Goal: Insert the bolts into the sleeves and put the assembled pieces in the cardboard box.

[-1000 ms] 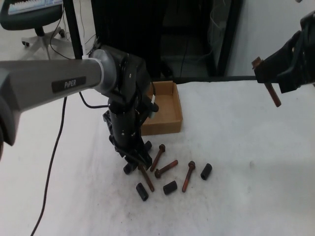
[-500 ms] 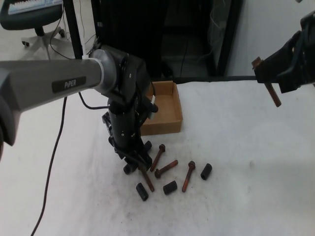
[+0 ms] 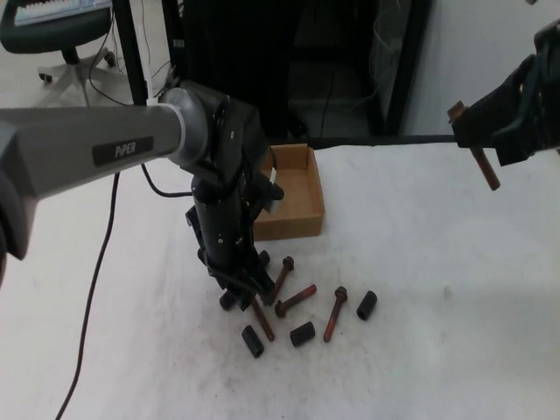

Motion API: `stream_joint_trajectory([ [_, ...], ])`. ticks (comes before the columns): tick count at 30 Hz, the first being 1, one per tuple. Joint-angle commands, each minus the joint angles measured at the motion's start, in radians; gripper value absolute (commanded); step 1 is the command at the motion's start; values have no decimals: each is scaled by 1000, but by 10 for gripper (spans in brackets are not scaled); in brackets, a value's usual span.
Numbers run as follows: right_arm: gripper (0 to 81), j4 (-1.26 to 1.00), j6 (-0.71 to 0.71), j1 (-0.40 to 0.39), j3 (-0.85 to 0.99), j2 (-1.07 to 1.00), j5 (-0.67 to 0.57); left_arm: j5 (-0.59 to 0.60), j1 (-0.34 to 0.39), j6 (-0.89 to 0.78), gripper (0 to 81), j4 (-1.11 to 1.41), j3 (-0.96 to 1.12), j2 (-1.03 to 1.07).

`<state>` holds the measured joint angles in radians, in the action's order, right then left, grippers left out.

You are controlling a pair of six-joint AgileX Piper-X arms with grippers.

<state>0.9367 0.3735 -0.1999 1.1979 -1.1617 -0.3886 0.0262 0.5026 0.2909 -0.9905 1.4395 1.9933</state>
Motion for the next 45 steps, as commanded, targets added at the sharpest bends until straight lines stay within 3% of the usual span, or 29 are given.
stream_joint_trajectory([
  [1, 8, 2, -7, 4, 5, 6, -14, -6, 4, 0, 452, 6, 7, -1],
  [33, 8, 2, 5, 4, 5, 6, -15, -62, 4, -6, 451, 40, 7, 84],
  [42, 8, 2, 9, 4, 5, 6, -15, -101, 4, 21, 240, 61, 7, 84],
  [45, 8, 2, 9, 4, 5, 6, -15, -101, 4, 23, 221, 64, 7, 84],
])
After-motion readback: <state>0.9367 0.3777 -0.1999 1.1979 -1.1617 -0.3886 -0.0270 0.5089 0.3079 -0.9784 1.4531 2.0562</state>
